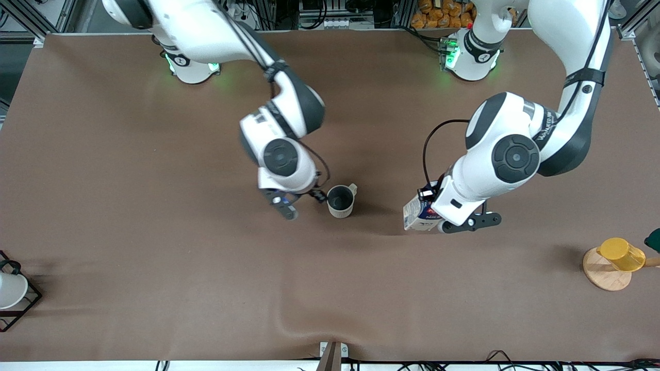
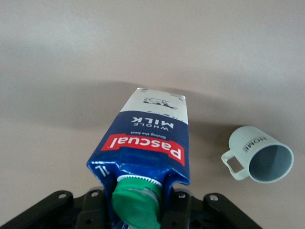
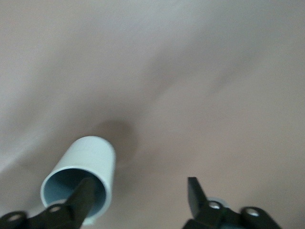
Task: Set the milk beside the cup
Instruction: 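Release the mug and withdraw the right gripper while the left gripper carries milk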
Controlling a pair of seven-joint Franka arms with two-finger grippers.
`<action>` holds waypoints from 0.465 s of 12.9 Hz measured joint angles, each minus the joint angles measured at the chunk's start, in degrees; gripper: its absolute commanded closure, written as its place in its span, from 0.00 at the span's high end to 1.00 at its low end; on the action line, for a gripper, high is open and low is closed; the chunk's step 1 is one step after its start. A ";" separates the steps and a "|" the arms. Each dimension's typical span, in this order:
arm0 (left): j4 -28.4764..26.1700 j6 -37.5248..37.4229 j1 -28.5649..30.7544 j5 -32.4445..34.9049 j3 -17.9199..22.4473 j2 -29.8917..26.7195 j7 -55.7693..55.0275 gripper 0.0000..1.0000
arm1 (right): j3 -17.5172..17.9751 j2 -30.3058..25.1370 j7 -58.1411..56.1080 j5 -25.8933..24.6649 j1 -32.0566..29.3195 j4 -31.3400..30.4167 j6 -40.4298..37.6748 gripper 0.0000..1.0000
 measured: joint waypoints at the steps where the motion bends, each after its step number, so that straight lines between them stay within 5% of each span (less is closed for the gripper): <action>1: 0.00 -1.83 -1.31 -0.01 -0.05 0.00 -0.18 0.00 | -0.10 -1.61 -4.28 -0.04 -2.86 1.62 -4.61 1.00; 6: -0.02 -8.08 -10.82 -0.45 -0.44 0.00 -9.19 0.00 | -0.49 -7.80 -29.55 -1.34 -18.25 1.96 -19.49 1.00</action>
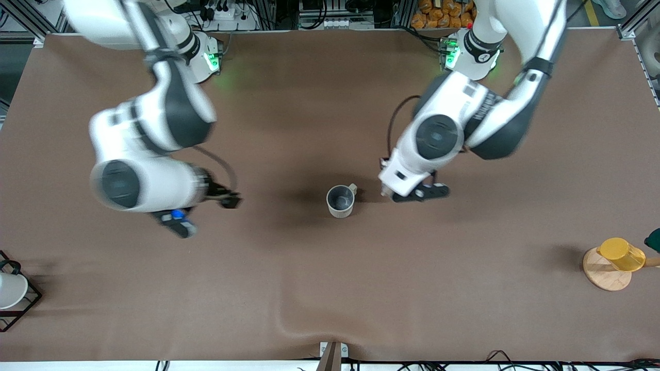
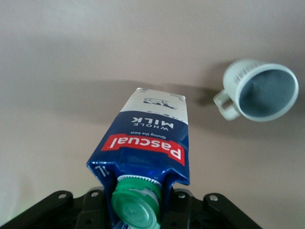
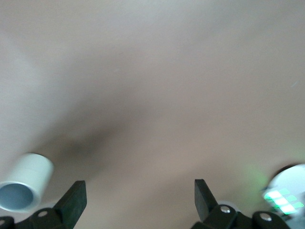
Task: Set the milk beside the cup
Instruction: 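Release the mug and withdraw the right gripper while the left gripper carries milk, then lower the held milk carton beside the mug with the left gripper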
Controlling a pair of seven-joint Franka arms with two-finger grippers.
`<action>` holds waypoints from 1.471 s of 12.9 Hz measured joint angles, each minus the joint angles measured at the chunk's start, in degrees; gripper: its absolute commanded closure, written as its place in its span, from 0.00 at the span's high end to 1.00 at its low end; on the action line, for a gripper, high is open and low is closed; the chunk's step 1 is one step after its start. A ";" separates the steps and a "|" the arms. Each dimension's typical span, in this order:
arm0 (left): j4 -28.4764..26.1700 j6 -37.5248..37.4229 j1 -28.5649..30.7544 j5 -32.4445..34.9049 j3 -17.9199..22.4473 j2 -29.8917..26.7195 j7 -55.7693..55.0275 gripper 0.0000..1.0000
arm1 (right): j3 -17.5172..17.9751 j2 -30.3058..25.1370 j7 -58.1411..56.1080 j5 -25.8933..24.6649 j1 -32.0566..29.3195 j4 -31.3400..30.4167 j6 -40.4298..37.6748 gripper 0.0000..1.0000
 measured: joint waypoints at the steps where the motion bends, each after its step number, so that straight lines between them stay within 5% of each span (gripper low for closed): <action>1: -0.02 -0.05 -2.42 -0.66 -0.01 0.05 -2.32 0.00 | -0.05 -0.22 -7.29 -0.35 -3.49 -0.12 -1.38 1.00; 5: 0.77 0.49 -10.51 -2.79 0.05 1.24 -10.60 0.00 | 0.00 -0.24 -28.30 -5.29 -15.15 -1.12 -2.31 1.00; 11: 2.83 6.54 -14.36 -2.81 0.65 5.12 -15.62 0.00 | 0.09 -4.22 -39.31 -8.03 -18.50 -1.99 -1.18 1.00; 19: 3.16 10.65 -14.59 -2.56 2.29 6.72 -16.88 0.00 | 0.55 -35.25 -39.56 -8.72 -18.53 -32.43 13.48 1.00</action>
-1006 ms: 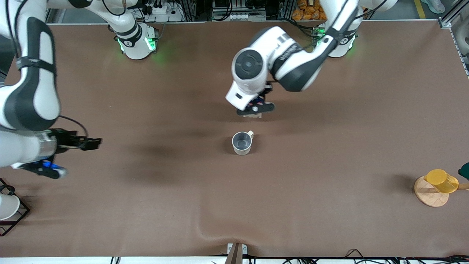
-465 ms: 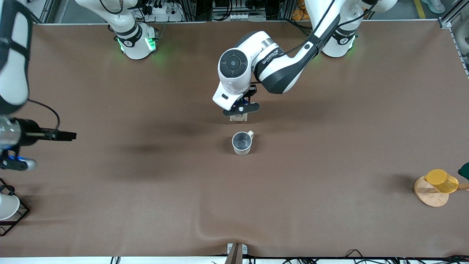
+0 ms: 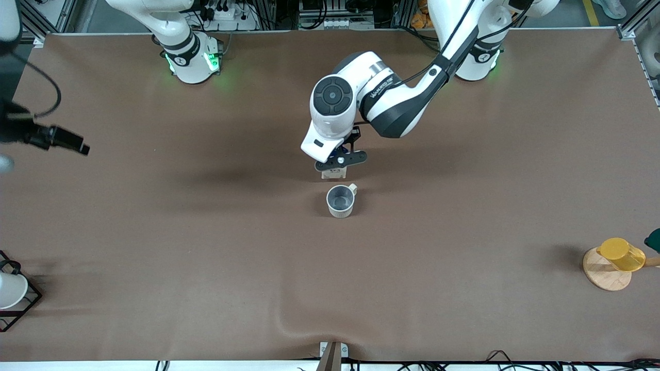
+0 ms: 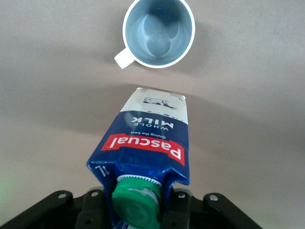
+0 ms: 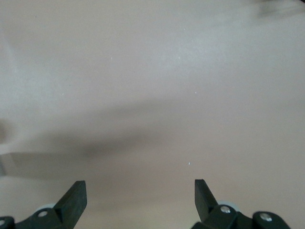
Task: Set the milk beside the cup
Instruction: 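Lower the held milk carton beside the mug with the left gripper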
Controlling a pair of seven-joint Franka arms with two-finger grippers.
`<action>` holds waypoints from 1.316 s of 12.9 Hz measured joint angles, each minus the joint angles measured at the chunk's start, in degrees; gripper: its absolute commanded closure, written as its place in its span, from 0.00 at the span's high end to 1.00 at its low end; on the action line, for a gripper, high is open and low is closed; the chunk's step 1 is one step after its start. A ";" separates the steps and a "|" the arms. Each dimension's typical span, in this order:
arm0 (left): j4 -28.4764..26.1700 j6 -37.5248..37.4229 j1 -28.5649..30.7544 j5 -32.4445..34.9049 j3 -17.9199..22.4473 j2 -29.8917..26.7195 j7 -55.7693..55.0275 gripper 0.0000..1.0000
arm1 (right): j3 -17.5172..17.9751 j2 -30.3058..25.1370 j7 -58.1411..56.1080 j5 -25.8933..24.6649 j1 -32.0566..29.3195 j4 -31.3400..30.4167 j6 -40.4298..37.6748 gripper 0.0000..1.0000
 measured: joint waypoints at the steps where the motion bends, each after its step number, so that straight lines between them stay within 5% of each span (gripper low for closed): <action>1: 0.01 0.12 -0.07 0.12 0.37 0.19 -0.05 0.00 | 0.00 -1.44 0.00 -0.06 0.00 -1.52 0.44 1.00; 14: 0.21 0.85 -1.87 5.04 2.42 2.22 -0.06 0.00 | 0.18 3.53 0.00 -5.17 -0.19 9.57 2.60 1.00; 15: 0.21 0.87 -1.86 5.05 2.44 2.23 -0.06 0.38 | 0.27 4.63 0.07 -5.17 -0.19 11.28 0.23 1.00; 16: 0.23 0.89 -1.85 5.05 2.48 2.23 -0.06 0.99 | 0.35 5.73 0.25 -5.17 -0.19 12.98 -1.48 1.00; 17: 0.23 0.98 -1.79 5.06 2.57 2.24 -0.05 1.00 | 0.40 6.53 0.49 -5.17 -0.19 14.18 -2.35 1.00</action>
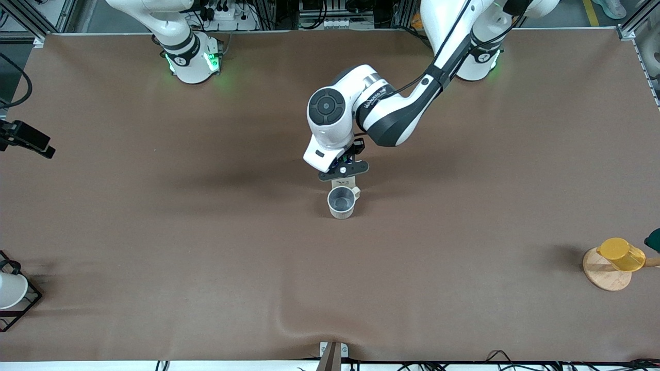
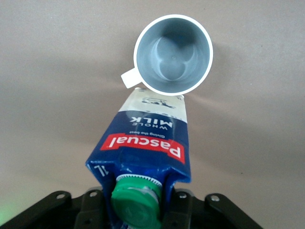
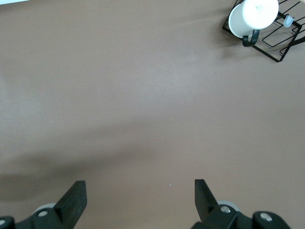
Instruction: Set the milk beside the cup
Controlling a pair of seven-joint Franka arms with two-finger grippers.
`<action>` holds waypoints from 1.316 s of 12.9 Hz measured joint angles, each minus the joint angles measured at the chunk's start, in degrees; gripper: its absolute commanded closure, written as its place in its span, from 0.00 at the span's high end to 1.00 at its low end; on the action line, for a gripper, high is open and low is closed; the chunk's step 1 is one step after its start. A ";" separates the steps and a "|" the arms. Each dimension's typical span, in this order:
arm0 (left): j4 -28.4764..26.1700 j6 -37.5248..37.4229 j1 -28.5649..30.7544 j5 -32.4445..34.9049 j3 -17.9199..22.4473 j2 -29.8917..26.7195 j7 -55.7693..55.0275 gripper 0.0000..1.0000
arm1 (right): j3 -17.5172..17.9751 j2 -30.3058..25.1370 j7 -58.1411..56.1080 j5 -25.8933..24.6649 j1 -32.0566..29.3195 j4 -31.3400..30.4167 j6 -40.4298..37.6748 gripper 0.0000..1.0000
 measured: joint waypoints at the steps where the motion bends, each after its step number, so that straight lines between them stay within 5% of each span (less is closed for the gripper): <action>1: 0.00 0.22 0.04 0.04 0.09 0.01 0.04 1.00 | 0.03 0.46 0.08 0.00 0.00 0.67 -0.34 1.00; 8: 1.36 0.39 -0.06 0.06 0.03 -0.35 0.08 1.00 | 0.02 0.80 0.07 0.00 0.00 0.92 -1.81 1.00; 13: 2.46 -4.15 0.28 0.23 0.08 -6.42 0.24 1.00 | 0.04 0.80 0.07 0.00 0.00 0.96 -2.01 1.00; 17: 2.62 -5.91 9.62 1.08 0.72 -12.41 6.38 1.00 | 0.02 0.73 0.07 0.00 0.00 0.75 -2.13 1.00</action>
